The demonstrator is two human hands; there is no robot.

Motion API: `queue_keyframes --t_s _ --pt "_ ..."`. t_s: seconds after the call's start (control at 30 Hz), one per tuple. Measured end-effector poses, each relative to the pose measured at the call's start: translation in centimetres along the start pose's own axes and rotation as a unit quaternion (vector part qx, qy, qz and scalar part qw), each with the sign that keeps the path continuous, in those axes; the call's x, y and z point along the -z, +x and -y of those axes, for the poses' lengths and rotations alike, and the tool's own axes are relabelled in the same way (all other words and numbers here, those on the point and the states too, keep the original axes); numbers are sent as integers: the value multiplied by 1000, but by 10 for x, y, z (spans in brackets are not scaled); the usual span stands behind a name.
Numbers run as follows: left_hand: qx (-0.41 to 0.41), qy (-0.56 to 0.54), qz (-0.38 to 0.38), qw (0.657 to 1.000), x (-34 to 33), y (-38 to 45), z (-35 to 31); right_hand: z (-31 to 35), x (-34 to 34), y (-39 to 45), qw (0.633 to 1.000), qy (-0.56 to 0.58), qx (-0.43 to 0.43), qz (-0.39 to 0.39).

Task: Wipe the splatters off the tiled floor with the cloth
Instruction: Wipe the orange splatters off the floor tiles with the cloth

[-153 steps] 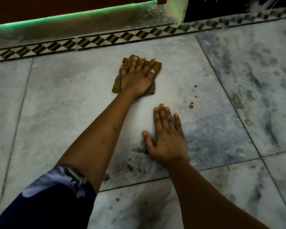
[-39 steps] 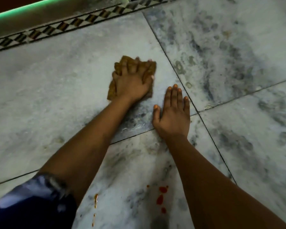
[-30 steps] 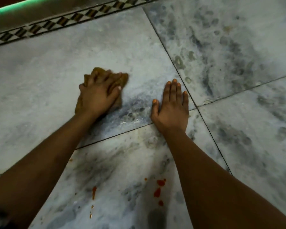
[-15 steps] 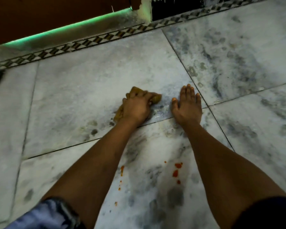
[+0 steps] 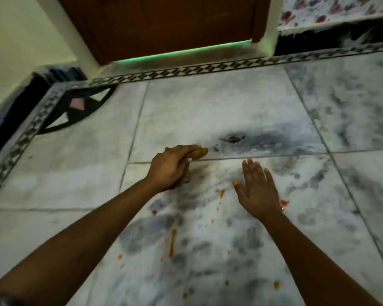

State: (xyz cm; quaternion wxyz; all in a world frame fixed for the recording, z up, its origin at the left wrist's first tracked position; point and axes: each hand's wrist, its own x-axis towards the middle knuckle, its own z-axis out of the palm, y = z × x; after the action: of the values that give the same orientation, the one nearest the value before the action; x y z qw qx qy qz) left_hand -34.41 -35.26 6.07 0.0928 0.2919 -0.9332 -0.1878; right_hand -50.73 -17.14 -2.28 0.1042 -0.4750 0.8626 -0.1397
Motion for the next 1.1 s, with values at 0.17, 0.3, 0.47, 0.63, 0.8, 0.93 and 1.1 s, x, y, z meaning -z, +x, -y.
queue_keyframes --t_s 0.17,0.3,0.47,0.63,0.8,0.93,1.1 --pt "95 -49 3 994 45 -82 15 39 -6 -55 999 -31 26 34" --pt "153 -58 -9 987 44 -144 27 52 -13 -87 997 -53 4 53" --pt "204 2 -117 972 21 -202 46 57 -24 -110 996 -59 -2 62" --pt "243 37 -66 967 -13 -242 71 61 -36 -116 996 -52 -31 63" --pt "262 141 11 955 -46 -248 78 51 -45 -118 994 -39 -45 96" --pt "294 148 22 944 -41 -192 96 47 -52 -117 995 -38 -38 80" --pt "254 130 60 956 -52 -119 83 47 -50 -117 996 -38 -27 80"
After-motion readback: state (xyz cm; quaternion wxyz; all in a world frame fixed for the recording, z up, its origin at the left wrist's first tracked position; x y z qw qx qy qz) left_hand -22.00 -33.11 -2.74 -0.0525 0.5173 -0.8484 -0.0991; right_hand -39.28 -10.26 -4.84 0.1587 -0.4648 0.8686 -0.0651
